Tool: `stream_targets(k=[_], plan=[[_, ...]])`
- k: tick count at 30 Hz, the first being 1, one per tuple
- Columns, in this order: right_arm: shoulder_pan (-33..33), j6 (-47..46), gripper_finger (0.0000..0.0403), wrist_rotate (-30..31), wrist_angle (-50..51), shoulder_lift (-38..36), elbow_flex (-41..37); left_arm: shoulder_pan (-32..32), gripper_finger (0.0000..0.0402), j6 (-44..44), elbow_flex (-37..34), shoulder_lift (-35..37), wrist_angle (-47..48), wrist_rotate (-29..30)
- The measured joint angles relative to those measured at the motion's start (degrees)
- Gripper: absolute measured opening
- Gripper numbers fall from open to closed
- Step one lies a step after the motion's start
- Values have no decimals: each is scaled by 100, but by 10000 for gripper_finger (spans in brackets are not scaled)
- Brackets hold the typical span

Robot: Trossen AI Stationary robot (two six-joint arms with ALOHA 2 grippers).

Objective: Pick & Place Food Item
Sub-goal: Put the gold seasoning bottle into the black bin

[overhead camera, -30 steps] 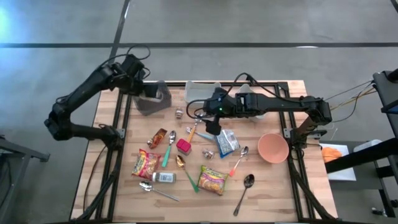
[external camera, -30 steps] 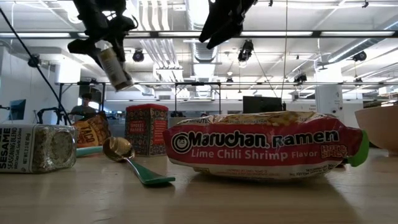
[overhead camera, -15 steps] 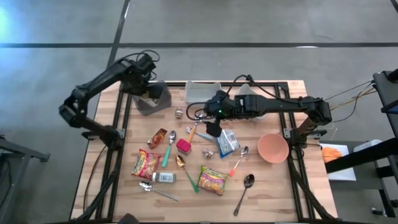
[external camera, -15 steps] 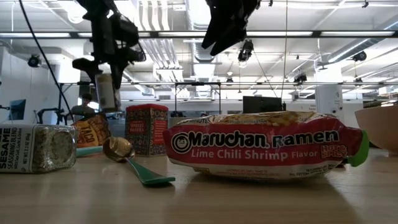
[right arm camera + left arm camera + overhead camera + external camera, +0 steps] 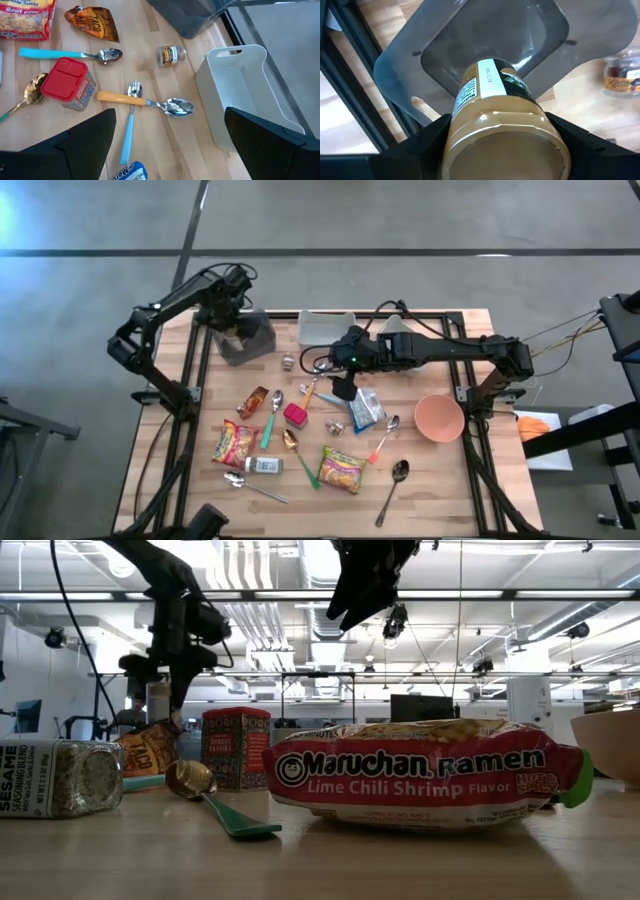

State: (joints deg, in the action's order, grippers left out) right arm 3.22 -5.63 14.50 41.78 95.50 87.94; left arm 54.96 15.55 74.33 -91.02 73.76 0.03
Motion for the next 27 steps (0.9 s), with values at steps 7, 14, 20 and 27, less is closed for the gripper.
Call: stream_targets(k=[7, 14, 20, 27], plan=[[-7, -12, 370, 2, -2, 0, 0, 0, 267, -179, -525, -16, -48, 24], [-37, 1, 370, 0, -9, 0, 0, 70, 267, -193, -960, 17, -344, 43], [-46, -11, 370, 2, -11, 0, 0, 70, 267, -223, -1255, 47, -581, 20], [-73, -20, 370, 2, -11, 0, 0, 70, 267, -229, -1277, 43, -625, 21]])
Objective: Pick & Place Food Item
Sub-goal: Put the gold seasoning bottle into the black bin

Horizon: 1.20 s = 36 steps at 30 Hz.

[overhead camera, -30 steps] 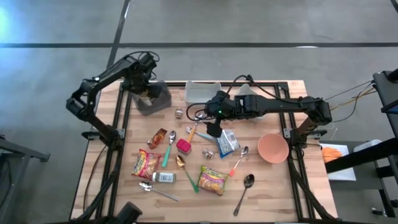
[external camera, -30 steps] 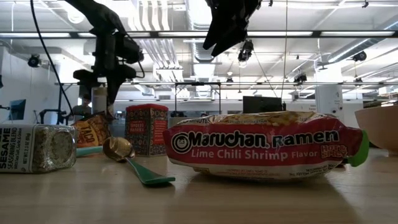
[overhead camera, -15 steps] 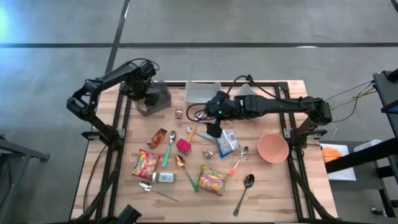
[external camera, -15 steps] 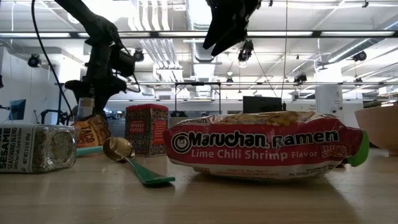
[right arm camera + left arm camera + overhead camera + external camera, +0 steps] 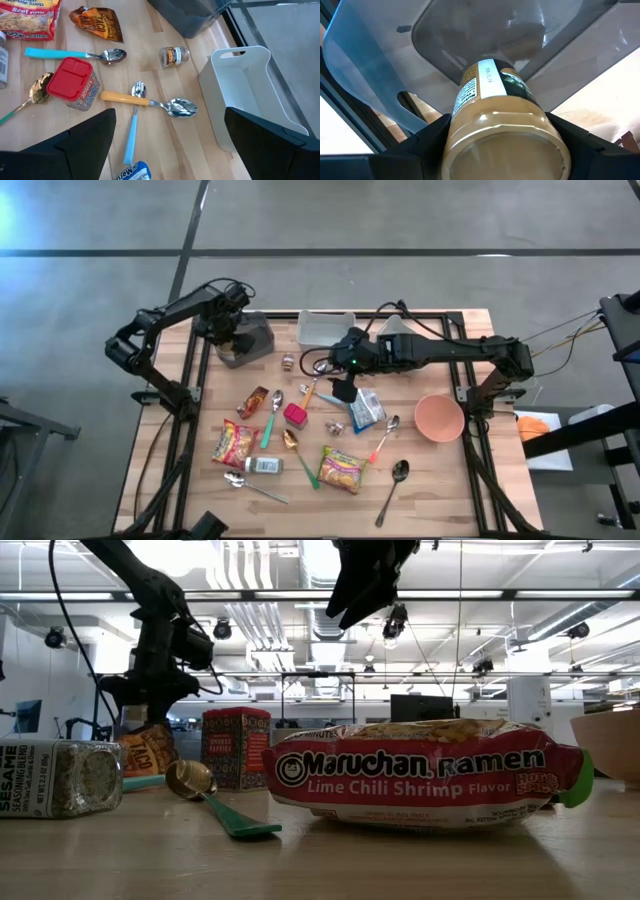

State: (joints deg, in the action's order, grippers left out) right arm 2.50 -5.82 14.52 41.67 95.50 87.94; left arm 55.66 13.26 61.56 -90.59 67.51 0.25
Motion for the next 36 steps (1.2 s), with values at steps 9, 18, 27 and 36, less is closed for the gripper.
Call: stream_targets(k=[9, 18, 27, 36], plan=[[-13, 16, 370, 0, 1, 0, 0, 0, 353, 17, 47, -59, 110, 43], [-13, 46, 370, 0, 0, 2, 0, -2, 322, 19, 74, -39, 206, 19], [-13, -11, 370, 3, 0, 2, 0, -2, 299, 20, 83, 123, 325, -131], [-13, -112, 370, 23, -2, 2, 0, -1, 299, 19, 496, 614, 501, -126]])
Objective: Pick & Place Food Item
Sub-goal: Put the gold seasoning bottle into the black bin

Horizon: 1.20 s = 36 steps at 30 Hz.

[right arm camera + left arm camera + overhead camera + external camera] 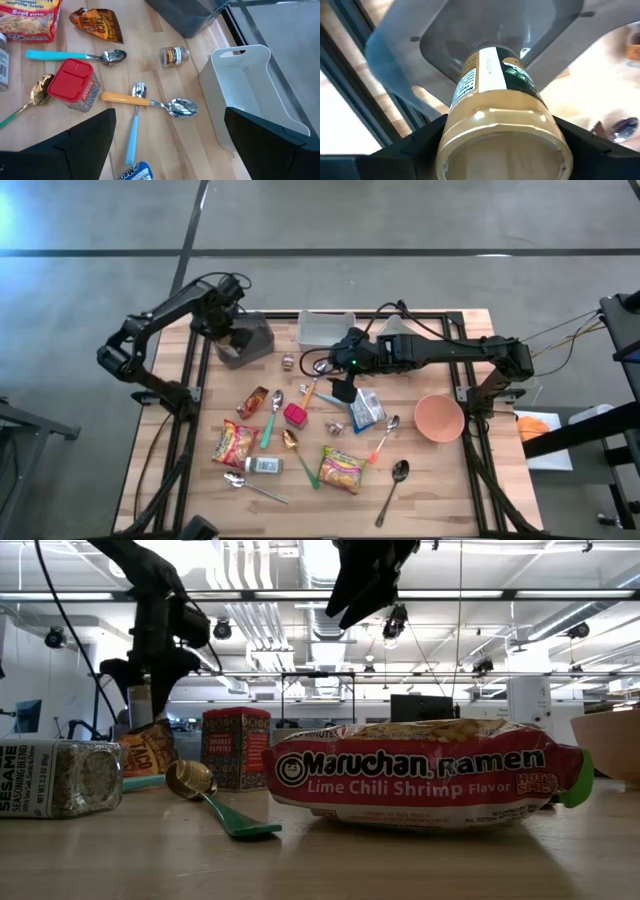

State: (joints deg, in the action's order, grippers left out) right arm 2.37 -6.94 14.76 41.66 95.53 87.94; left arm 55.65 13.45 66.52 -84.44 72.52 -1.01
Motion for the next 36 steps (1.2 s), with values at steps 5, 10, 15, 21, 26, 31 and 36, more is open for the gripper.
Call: stream_targets(k=[5, 10, 15, 21, 26, 31, 36], plan=[[0, -20, 370, -2, 2, 0, 0, -1, 299, -2, -22, 100, 71, 95], [-31, -42, 370, -4, 6, 0, 0, -6, 299, 1, -291, -14, 43, 125], [-39, -50, 370, -21, 12, -13, 0, -8, 299, 28, -614, -15, -224, 127], [-37, -51, 370, -21, 10, -19, 0, -7, 299, 47, -782, -15, -363, 124], [-35, -40, 370, -19, 10, -20, 0, -7, 299, 44, -796, -15, -418, 125], [-35, -39, 370, -21, 10, -20, 0, -6, 299, 47, -796, -15, -418, 124], [-35, -39, 370, -19, 10, -21, 0, -6, 299, 256, -796, -15, -485, 124]])
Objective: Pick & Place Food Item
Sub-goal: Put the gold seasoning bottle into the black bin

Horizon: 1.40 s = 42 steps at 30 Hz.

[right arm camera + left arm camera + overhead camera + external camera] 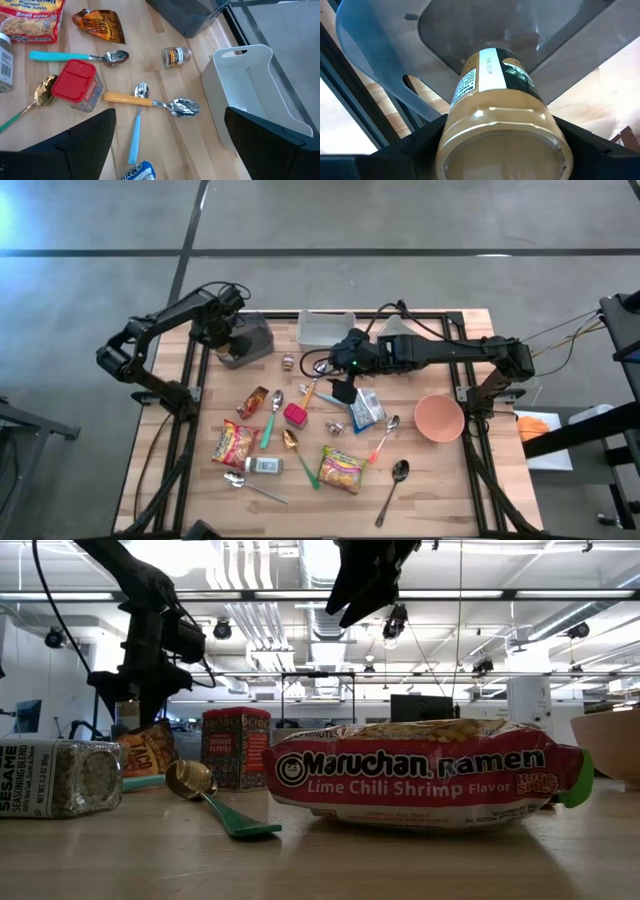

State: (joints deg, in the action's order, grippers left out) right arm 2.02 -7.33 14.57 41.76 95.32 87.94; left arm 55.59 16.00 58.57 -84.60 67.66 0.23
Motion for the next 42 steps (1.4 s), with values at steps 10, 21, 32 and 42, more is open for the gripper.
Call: stream_targets(k=[10, 21, 32, 42], plan=[[0, 43, 370, 0, 0, -1, 0, 0, 307, 49, 0, 0, 87, 0], [0, 111, 370, 0, 0, -1, 0, 0, 395, 240, 0, 2, 157, 3], [0, 166, 370, 0, 0, -1, 0, -2, 387, 197, 285, 2, 508, 20], [-1, 71, 370, 3, 19, -1, 0, -21, 387, -62, 1173, 46, 1315, -1166]])
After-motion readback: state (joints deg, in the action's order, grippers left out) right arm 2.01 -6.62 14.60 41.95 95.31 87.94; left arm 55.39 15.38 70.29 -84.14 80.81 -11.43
